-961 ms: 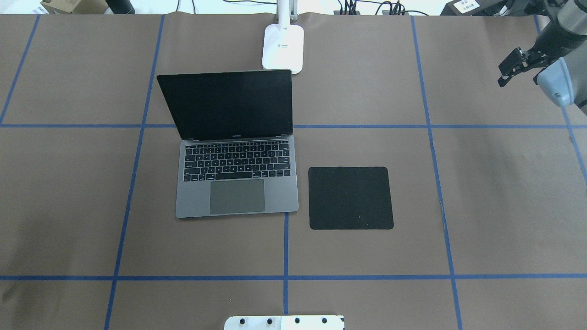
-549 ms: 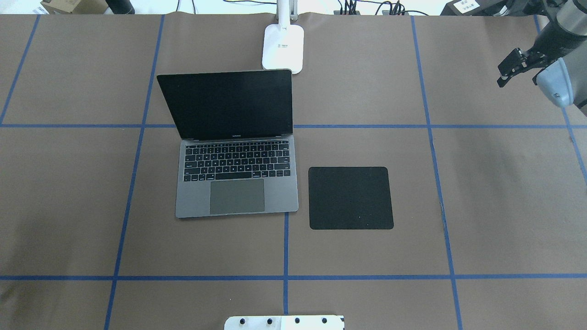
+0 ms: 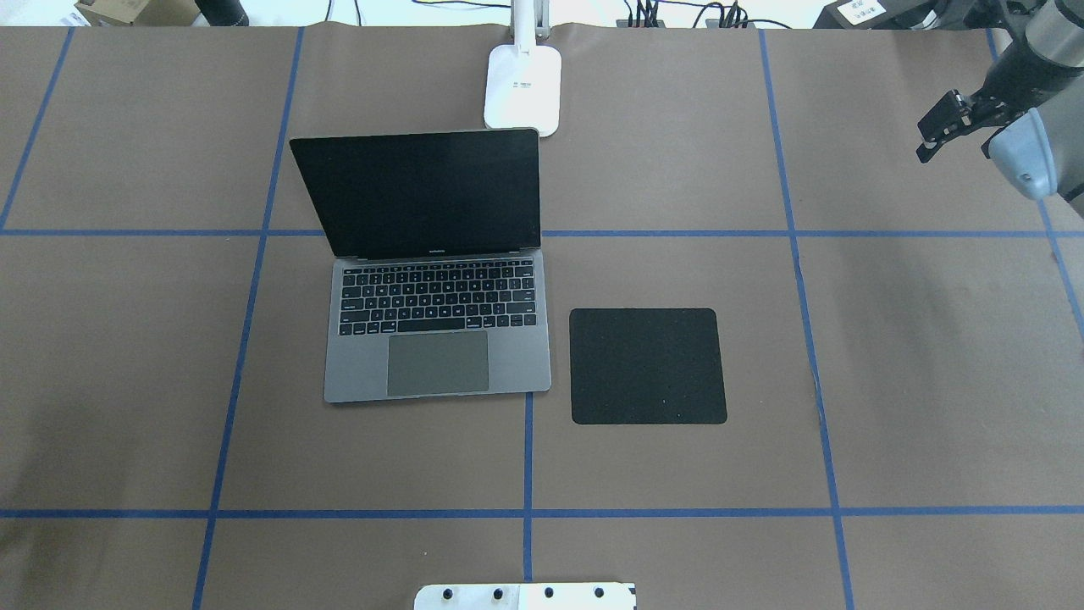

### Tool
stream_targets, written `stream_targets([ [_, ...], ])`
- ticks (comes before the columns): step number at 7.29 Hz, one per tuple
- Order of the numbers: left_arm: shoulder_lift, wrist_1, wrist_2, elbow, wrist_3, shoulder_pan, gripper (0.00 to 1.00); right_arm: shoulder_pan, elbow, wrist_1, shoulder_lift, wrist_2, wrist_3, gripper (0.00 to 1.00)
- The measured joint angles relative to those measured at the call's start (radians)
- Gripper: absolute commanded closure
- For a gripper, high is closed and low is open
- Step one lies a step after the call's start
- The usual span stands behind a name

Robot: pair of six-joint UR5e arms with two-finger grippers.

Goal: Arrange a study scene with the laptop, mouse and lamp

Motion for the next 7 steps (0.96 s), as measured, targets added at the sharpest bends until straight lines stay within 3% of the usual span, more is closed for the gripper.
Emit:
stream_targets([
  [1,0.001,0.0,0.0,0.0,0.0,0.0,0.58,0.0,0.0,0.0,0.0,0.0,0.0,0.01],
  [2,0.002,-0.001,-0.002,-0.004,0.0,-0.001,0.77,0.0,0.0,0.0,0.0,0.0,0.0,0.01],
  [3,0.004,-0.002,-0.004,-0.016,-0.001,-0.006,0.9,0.0,0.0,0.0,0.0,0.001,0.0,0.01],
  [7,-0.003,-0.001,-0.003,-0.1,-0.011,-0.013,0.99,0.0,0.001,0.0,0.0,0.005,0.0,0.01],
])
